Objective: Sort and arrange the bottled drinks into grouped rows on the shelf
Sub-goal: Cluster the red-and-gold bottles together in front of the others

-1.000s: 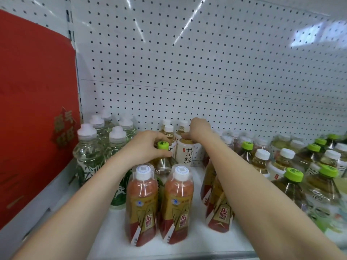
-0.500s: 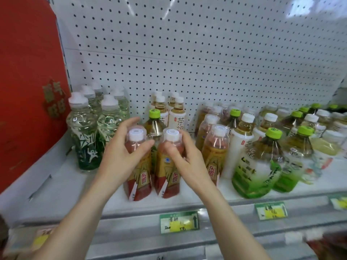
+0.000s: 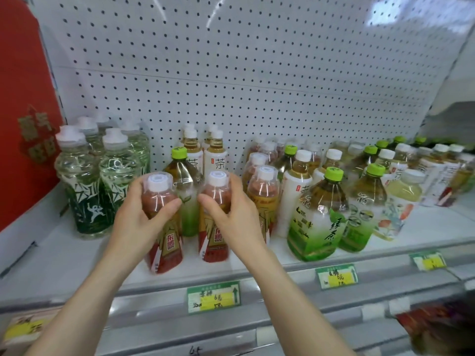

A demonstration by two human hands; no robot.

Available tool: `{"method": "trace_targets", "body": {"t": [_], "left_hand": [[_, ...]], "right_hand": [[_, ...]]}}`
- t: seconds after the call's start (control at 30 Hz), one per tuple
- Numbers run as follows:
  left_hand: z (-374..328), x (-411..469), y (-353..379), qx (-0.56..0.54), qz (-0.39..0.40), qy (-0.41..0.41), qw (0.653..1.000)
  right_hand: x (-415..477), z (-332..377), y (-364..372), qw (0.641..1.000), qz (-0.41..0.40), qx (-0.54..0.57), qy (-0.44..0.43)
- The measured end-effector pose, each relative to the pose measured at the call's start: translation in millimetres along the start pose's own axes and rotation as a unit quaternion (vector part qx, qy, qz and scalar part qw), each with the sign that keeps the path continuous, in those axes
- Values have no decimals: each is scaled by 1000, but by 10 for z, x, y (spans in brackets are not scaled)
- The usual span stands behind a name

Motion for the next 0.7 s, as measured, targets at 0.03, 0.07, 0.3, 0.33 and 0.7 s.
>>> {"method": "trace_targets", "body": {"t": [0.03, 0.07, 0.3, 0.33, 0.7], "left_hand": [[-23, -16, 45, -12, 8, -4, 1000], [-41, -26, 99, -21, 15, -8, 1000], [-387, -102, 449, 105, -51, 33, 993], [-513, -108, 474, 140, -89, 60, 984], [-1560, 756, 2282, 288, 136, 111, 941]], "right_hand": [[7, -42, -57, 1000, -6, -9, 3], [15, -71, -105, 1000, -6, -18, 5], [87, 98, -556, 994, 53, -82, -51], [100, 142, -777, 995, 38, -59, -71], [1099, -739, -2548, 950, 109, -279, 85]]}}
Point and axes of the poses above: each hand's wrist, its own x-axis towards the middle knuckle, its own y-axis out of the palm, z = x × y, the point moved 4 cm from there along x, towards the middle knuckle, and after that the axes turned 2 degrees about y, right-handed, at the moved point
